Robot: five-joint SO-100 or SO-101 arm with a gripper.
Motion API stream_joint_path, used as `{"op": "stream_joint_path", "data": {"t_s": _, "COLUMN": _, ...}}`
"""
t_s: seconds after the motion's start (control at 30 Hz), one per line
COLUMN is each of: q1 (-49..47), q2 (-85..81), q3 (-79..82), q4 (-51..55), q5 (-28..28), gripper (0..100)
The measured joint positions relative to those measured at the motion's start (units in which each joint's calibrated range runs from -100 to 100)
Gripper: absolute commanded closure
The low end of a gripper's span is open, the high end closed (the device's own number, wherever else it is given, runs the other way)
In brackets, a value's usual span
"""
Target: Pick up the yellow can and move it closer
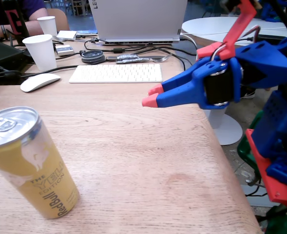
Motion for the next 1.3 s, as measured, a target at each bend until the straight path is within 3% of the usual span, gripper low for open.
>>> {"op": "stream_joint_path", "data": {"t_s": 1.3, "q1": -0.94, "q2": 5.1, "q3": 0.0, "q4": -0.5, "q5": 0.1, "gripper": 89}}
